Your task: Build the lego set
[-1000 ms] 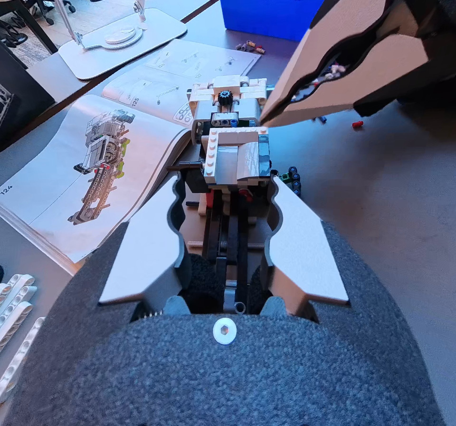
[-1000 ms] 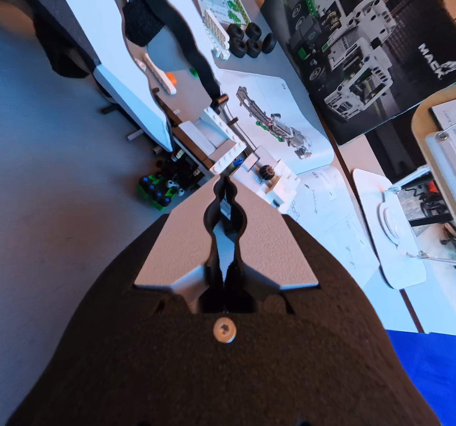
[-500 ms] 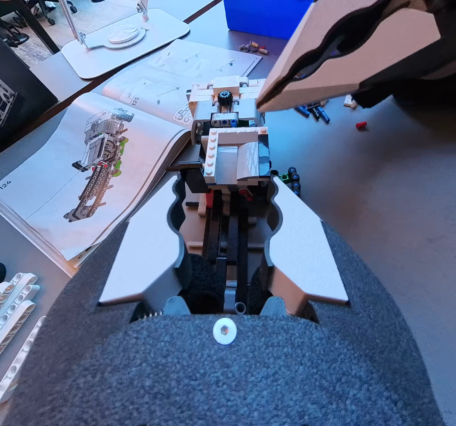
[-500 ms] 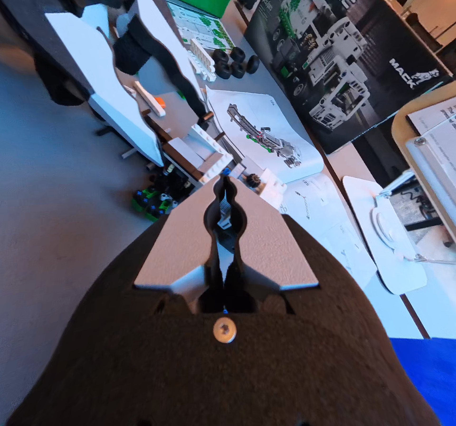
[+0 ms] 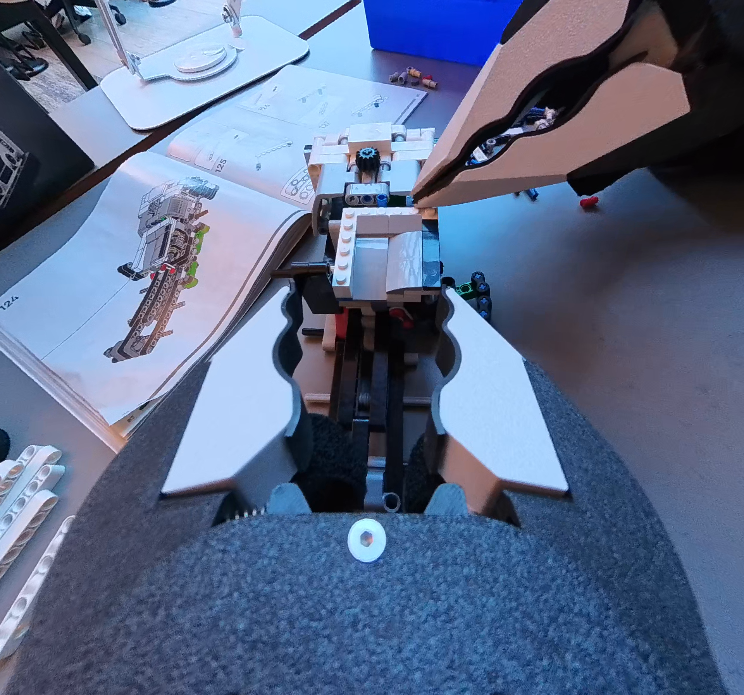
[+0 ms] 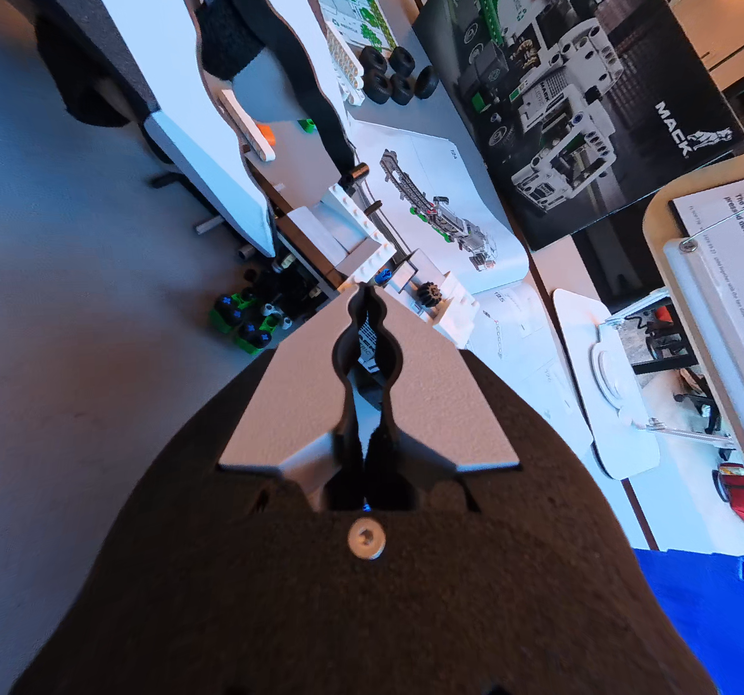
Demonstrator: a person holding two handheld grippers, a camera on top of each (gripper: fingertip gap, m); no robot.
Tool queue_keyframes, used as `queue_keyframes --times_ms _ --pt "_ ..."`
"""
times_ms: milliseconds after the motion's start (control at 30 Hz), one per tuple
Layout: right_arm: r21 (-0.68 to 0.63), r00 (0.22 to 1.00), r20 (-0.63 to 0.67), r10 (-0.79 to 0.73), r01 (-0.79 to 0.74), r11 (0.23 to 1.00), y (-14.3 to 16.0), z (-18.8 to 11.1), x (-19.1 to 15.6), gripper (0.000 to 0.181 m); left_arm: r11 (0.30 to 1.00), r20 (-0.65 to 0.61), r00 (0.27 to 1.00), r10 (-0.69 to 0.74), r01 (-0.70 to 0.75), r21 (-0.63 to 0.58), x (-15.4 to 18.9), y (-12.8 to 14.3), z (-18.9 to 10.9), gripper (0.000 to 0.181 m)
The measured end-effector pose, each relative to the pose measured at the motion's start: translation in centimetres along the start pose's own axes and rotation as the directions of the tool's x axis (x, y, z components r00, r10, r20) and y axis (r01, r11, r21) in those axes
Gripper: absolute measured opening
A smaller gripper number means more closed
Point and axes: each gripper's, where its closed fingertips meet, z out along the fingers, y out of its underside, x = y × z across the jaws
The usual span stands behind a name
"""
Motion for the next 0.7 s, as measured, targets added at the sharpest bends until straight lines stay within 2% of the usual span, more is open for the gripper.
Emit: queue_keyframes --times_ms 67,200,700 --pt "0.004 1.0 0.008 -0.011 0.011 1.0 -0.04 0.01 0.04 0.0 1.0 0.003 1.0 0.0 0.0 -0.002 0.0 0.0 -0.01 0.066" --pt "0.067 0.996 0.031 0.079 -0.081 0.994 -0.96 -0.64 0.05 0.0 1.0 -0.006 1.0 -0.004 0.004 -0.003 0.16 0.02 -0.09 0.066" --pt "0.04 0.974 0.133 0.183 -0.189 0.981 -0.41 -0.24 -0.83 0.0 1.0 0.003 1.0 -0.001 0.001 0.002 0.13 -0.01 0.09 0.066"
